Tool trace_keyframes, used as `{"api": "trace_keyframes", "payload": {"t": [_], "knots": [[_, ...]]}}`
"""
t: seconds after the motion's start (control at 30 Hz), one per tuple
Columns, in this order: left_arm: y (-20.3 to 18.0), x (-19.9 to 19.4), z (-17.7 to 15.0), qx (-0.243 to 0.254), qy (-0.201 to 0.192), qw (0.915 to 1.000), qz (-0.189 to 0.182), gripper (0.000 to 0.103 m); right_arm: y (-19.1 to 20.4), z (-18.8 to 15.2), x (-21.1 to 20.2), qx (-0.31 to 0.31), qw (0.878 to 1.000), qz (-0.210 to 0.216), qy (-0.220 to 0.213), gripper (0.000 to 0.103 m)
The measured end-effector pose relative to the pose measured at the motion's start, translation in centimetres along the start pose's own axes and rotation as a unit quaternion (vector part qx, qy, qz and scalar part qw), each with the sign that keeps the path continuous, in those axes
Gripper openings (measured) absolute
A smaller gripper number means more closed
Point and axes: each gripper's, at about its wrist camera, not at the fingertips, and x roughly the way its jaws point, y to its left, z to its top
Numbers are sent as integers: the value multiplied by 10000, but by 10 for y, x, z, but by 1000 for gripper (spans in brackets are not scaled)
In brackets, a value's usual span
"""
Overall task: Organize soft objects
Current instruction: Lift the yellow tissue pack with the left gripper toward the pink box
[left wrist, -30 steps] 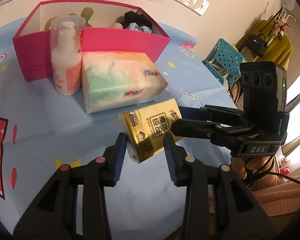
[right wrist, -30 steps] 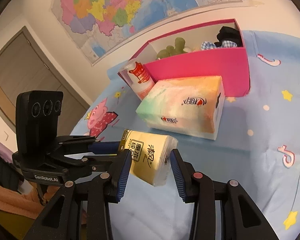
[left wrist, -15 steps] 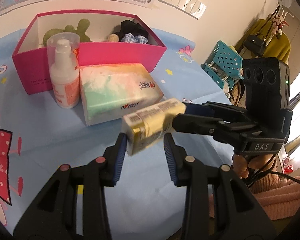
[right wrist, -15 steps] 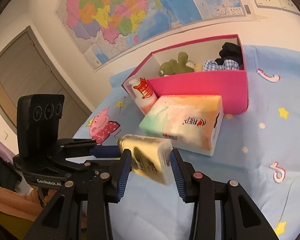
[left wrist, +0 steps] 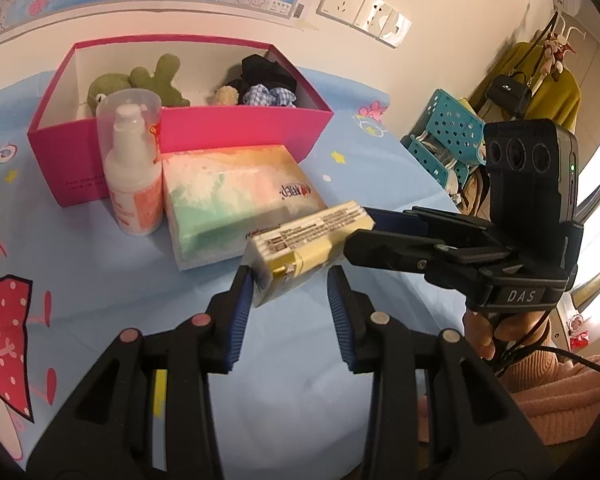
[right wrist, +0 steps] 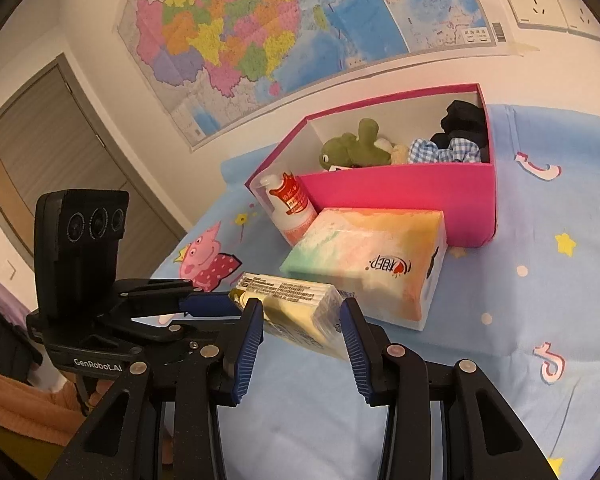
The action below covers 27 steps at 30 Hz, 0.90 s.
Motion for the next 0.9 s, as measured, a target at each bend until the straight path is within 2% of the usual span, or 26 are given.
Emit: {"api": "trace_keyframes", "payload": {"t": [0.9], "knots": [[-4,-8,23,165,-232,9996,89,40,0,27,-5,-191,9994,-15,-280,42]]}}
